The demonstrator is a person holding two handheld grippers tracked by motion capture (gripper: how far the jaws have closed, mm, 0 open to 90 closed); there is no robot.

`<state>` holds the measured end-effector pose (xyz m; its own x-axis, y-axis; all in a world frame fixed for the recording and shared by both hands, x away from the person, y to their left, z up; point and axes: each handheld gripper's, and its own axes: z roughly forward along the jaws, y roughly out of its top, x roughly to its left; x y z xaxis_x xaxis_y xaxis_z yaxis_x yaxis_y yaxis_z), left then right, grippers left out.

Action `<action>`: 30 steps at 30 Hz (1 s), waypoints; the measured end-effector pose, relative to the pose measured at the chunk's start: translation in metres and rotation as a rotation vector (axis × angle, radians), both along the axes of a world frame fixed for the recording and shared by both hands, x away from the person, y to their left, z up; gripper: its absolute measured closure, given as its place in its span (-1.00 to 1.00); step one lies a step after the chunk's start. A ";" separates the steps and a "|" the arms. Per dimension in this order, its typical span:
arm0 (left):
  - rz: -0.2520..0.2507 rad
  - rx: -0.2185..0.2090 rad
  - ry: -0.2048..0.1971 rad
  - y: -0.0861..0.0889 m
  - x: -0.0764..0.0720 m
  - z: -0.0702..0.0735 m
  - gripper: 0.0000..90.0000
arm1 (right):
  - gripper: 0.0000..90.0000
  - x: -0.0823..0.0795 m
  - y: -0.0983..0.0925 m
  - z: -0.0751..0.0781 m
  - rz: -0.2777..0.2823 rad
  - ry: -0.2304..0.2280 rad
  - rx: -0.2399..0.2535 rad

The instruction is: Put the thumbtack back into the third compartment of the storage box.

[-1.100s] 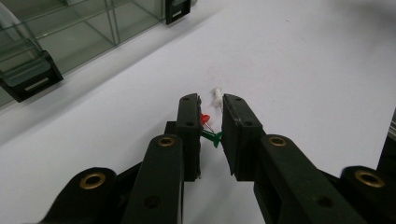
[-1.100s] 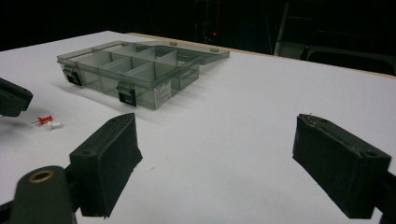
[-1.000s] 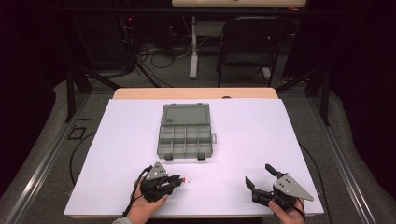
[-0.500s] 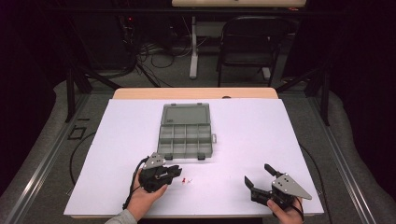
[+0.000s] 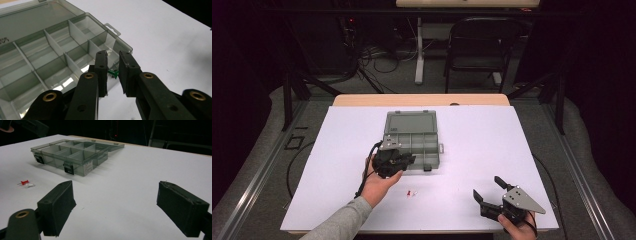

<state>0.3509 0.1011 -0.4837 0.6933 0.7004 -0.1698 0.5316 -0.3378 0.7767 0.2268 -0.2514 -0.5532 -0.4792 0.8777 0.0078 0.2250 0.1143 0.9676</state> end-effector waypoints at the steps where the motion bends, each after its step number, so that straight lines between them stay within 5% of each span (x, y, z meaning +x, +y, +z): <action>1: 0.004 0.003 0.001 -0.002 0.003 0.002 0.72 | -0.69 0.000 0.000 0.000 0.001 0.000 0.000; 17: 0.122 0.042 0.078 -0.020 0.065 -0.004 0.72 | -0.69 0.001 -0.001 0.000 0.001 0.009 0.000; 30: 0.182 0.101 0.093 -0.027 0.090 -0.024 0.72 | -0.69 0.001 -0.001 -0.001 0.009 0.013 0.000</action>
